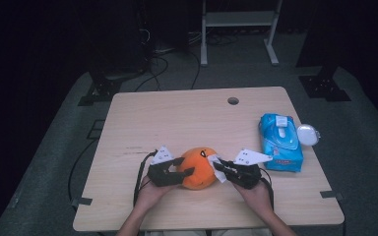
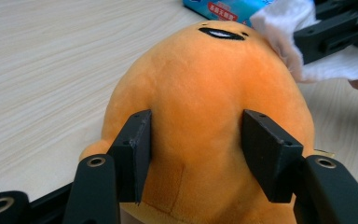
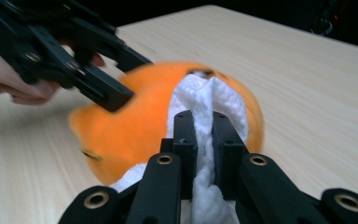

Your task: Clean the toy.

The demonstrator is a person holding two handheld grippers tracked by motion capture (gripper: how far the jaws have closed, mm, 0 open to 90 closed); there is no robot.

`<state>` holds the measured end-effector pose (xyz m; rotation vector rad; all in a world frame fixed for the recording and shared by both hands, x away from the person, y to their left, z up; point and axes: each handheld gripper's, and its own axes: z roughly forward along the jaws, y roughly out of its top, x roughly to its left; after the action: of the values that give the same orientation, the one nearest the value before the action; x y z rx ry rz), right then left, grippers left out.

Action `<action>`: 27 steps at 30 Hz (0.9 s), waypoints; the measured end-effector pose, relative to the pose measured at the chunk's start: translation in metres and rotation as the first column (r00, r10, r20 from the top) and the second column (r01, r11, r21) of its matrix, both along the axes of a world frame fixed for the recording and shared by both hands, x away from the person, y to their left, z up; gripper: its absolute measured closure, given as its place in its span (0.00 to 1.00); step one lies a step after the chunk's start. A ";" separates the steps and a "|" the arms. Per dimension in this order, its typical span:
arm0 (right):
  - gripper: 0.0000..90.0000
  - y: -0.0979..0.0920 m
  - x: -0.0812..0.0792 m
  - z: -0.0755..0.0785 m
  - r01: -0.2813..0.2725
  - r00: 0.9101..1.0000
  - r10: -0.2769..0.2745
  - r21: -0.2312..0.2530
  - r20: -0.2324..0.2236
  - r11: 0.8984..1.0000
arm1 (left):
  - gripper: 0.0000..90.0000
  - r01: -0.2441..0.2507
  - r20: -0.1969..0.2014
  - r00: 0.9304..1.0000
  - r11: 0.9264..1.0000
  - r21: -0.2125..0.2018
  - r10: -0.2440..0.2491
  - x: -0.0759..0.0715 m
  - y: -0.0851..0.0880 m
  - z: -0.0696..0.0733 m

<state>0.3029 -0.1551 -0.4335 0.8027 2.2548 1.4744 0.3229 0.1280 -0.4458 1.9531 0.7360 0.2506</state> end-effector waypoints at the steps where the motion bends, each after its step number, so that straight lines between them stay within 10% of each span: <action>1: 0.91 0.002 0.000 0.002 -0.008 1.000 0.008 0.003 0.010 1.000 | 0.50 0.002 0.007 1.000 1.000 0.005 -0.002 -0.001 -0.001 0.000; 21: 0.91 -0.016 0.011 -0.006 0.056 0.997 -0.052 0.054 -0.062 0.997 | 0.53 0.059 0.080 0.995 0.996 0.060 -0.063 -0.010 -0.014 0.003; 27: 0.91 0.005 -0.002 0.009 -0.017 0.999 0.017 0.008 0.034 1.000 | 0.54 0.090 0.099 0.990 0.993 0.073 -0.098 -0.014 -0.018 0.003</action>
<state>0.3008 -0.1503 -0.4246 0.7572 2.2371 1.4948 0.3092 0.1101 -0.4424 2.0178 0.5733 0.3201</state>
